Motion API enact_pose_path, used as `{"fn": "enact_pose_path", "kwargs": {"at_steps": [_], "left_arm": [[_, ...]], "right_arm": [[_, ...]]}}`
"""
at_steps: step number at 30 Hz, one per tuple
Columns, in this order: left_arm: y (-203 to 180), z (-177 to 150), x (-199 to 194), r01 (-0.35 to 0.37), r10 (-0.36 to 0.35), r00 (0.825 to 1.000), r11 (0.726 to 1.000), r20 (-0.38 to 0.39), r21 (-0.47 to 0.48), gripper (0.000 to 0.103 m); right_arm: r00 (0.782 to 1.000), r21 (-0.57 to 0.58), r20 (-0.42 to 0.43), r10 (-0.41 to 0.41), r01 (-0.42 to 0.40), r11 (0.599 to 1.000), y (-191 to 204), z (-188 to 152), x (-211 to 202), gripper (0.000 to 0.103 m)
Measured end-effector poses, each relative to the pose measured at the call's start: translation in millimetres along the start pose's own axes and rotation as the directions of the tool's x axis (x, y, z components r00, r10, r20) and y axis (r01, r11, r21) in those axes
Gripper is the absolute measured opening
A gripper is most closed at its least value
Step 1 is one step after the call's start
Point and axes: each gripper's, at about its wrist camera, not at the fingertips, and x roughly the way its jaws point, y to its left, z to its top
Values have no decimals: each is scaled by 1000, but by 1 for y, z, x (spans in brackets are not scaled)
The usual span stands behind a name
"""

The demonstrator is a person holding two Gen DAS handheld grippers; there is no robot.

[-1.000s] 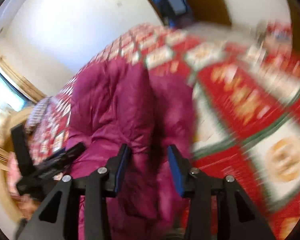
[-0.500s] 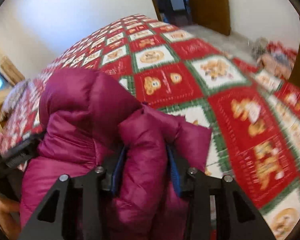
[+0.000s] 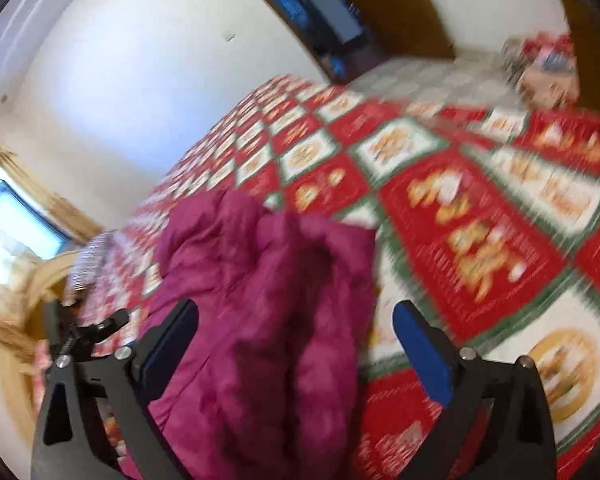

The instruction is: Fold large clothes

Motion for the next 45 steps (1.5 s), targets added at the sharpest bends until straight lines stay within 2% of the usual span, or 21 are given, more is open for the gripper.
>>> {"fn": "enact_pose_path", "kwargs": {"at_steps": [2,3,5,7,8,10,12,13,14,16,18,20,23,27,31,34,36,38,41,43,45], "left_arm": [[1,-10,19,84,-89,993,994,-74,-67,102],[-3,-13,26,84,-90,992,995,-93,-62,102],[-23,-18,33,42,-37,996,998,-84,54,102],[-40,-23,47,96,-75,983,988,-170,118,102],[-47,-24,49,102,-74,980,983,-183,152,102],[-49,-24,54,124,-88,976,977,-202,175,102],[-43,-23,56,157,-131,975,978,-178,139,102],[-44,-25,56,155,-134,979,978,-152,140,102],[-48,-29,56,136,-113,984,977,-139,165,102],[-62,-38,56,85,-52,989,967,-139,240,102],[-68,-43,51,86,-51,987,968,-152,237,102],[-70,-48,42,108,-78,985,975,-156,195,102],[-81,-61,24,159,-136,978,977,-160,141,102],[-119,-93,-1,222,-189,964,959,-189,175,102],[-169,-122,-9,298,-228,931,926,-287,232,102],[-220,-141,0,366,-258,899,885,-353,286,102],[-252,-146,12,388,-265,894,863,-362,324,102],[-274,-144,26,373,-246,903,857,-352,355,102],[-299,-137,62,329,-200,914,874,-353,358,102],[-305,-140,82,245,-110,936,886,-334,394,102],[-306,-144,114,167,-27,942,902,-335,397,102]], "right_arm": [[999,7,-52,-8,8,1000,0,-5,15,100],[997,-2,-76,-27,27,1000,1,-8,25,100],[996,-38,-86,-34,31,999,7,-16,36,103],[996,-101,-79,-44,36,994,18,-21,39,103],[995,-113,-88,-36,26,993,21,-23,39,103],[993,-129,-118,15,-30,991,27,-25,43,103],[992,-157,-126,0,-20,987,34,-27,51,102],[992,-165,-122,-5,-15,986,37,-28,55,94],[993,-169,-119,-4,-16,986,41,-29,58,80],[991,-161,-135,9,-31,986,48,-29,67,64],[990,-203,-137,-35,7,979,64,-36,64,52],[988,-257,-132,-77,41,966,80,-42,54,41],[990,-239,-124,-63,32,970,87,-50,29,36],[995,-182,-100,-23,4,983,79,-67,-26,35],[999,-176,-36,-30,23,984,71,-80,-94,34],[996,-204,45,-75,83,975,61,-85,-161,34],[994,-186,68,-82,93,978,46,-83,-191,34],[993,-150,84,-77,89,985,24,-76,-208,34],[987,-92,112,-117,128,988,-17,-63,-209,34],[985,-43,110,-129,135,990,-44,-56,-199,34],[979,-3,96,-179,180,984,-71,-49,-180,33]]}}
